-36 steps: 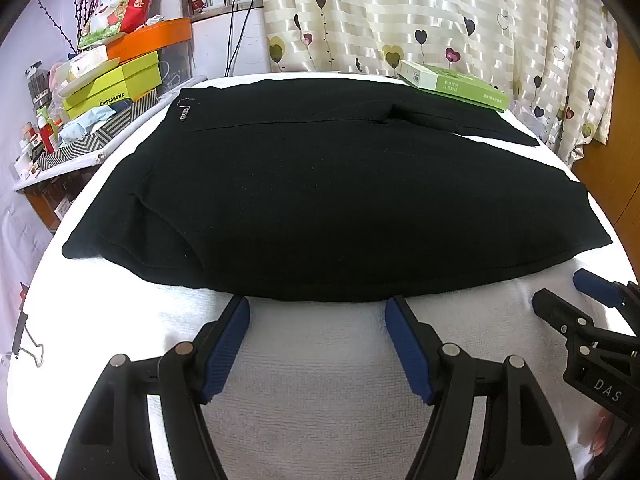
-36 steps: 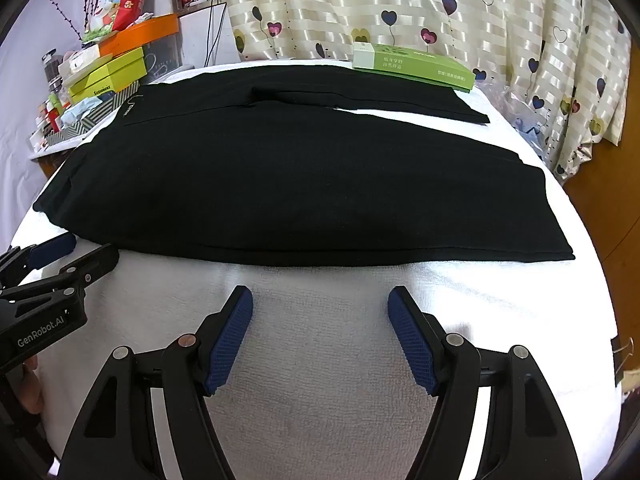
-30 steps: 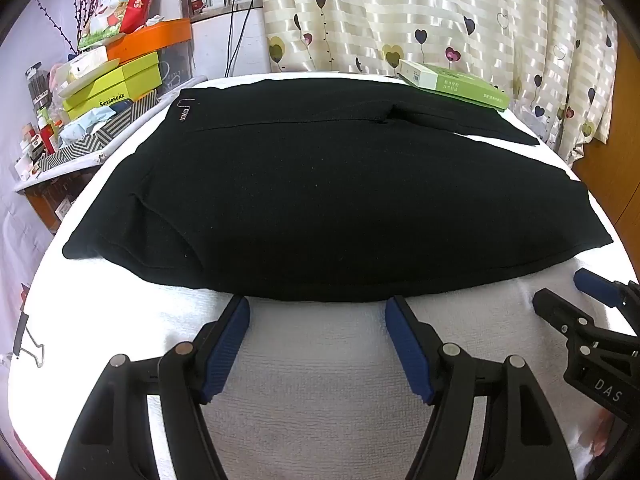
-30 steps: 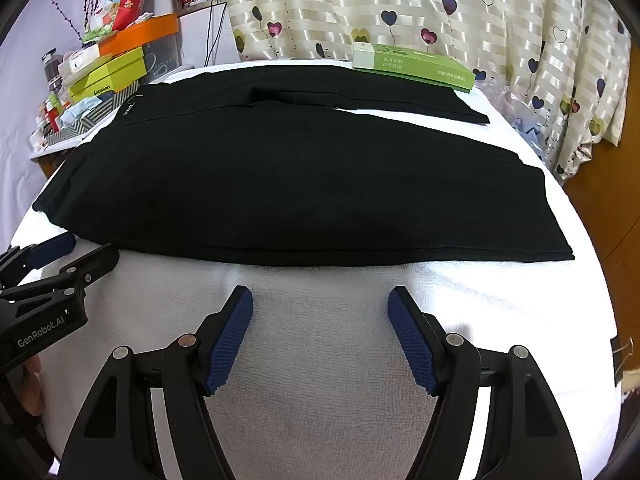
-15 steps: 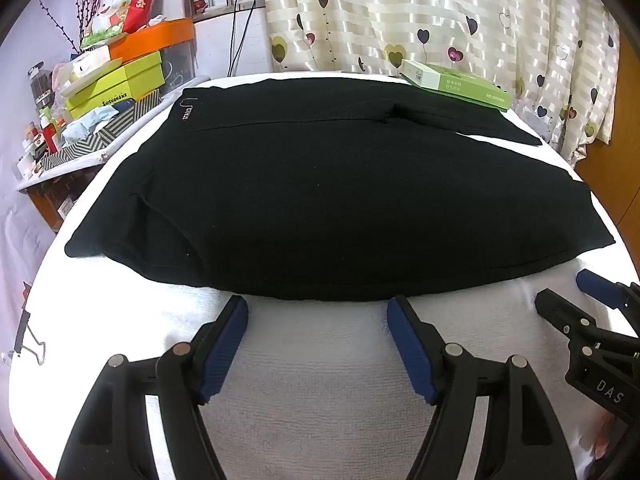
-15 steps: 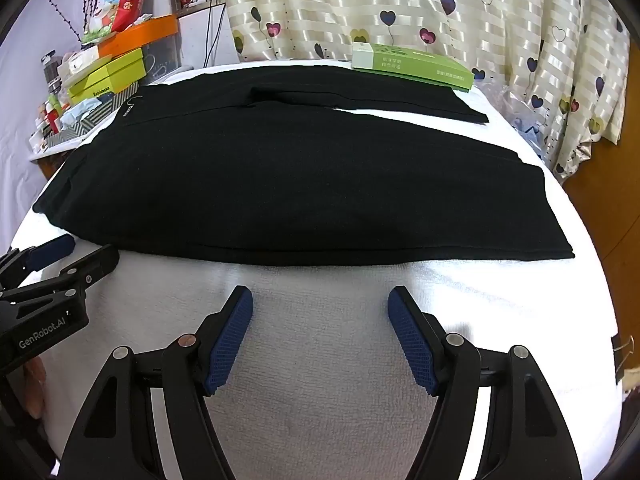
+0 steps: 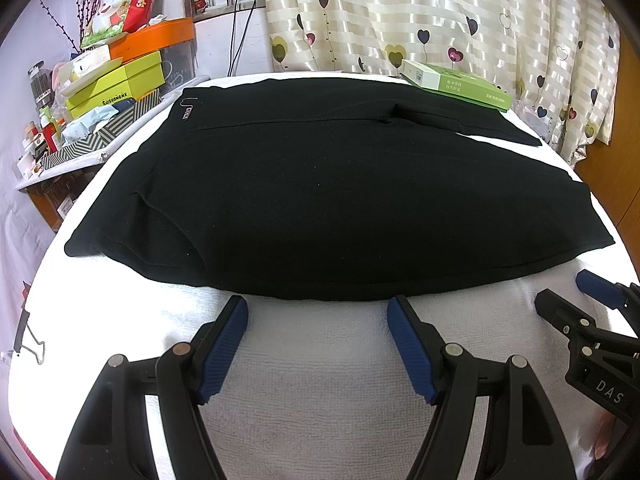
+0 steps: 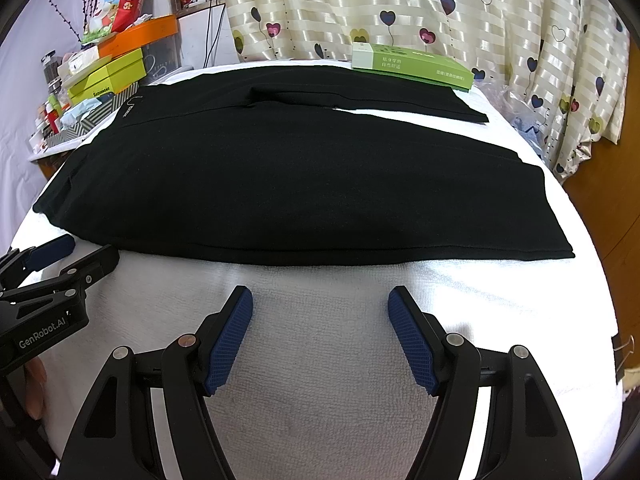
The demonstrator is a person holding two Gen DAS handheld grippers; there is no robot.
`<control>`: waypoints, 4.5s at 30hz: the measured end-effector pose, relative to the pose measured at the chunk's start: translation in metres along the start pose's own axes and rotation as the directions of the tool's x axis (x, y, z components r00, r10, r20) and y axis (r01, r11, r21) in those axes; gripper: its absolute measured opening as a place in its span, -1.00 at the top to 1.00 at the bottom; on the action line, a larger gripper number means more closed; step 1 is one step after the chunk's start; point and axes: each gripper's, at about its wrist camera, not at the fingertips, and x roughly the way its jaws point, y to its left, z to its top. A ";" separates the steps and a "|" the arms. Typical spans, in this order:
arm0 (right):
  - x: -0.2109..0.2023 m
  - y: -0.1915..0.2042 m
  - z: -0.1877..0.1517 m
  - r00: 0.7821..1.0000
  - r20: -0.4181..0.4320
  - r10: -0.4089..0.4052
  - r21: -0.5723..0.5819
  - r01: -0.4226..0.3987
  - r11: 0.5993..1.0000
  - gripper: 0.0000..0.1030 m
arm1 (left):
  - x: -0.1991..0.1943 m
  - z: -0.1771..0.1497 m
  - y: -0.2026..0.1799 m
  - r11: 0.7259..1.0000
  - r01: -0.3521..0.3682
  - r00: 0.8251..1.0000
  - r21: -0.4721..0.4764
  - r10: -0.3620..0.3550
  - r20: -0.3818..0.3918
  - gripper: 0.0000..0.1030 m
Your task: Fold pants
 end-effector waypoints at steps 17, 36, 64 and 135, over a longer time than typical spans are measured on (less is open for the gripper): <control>0.000 0.000 0.000 1.000 0.000 0.000 0.000 0.000 1.000 -0.37 | 0.000 0.000 0.000 1.000 0.000 1.000 0.000 0.000 0.000 -0.45; 0.000 0.000 0.000 1.000 0.001 0.000 0.000 0.000 1.000 -0.37 | 0.000 0.000 0.000 1.000 0.000 1.000 0.000 0.000 0.000 -0.45; -0.038 -0.002 0.078 0.970 0.158 0.183 -0.178 -0.155 0.972 -0.37 | -0.047 0.035 0.027 0.965 0.251 0.966 0.072 -0.255 0.046 -0.44; 0.242 -0.083 0.316 0.942 -0.080 0.326 -0.278 -0.335 0.900 0.21 | 0.246 0.300 0.077 0.935 0.266 0.962 0.234 -0.243 -0.123 -0.38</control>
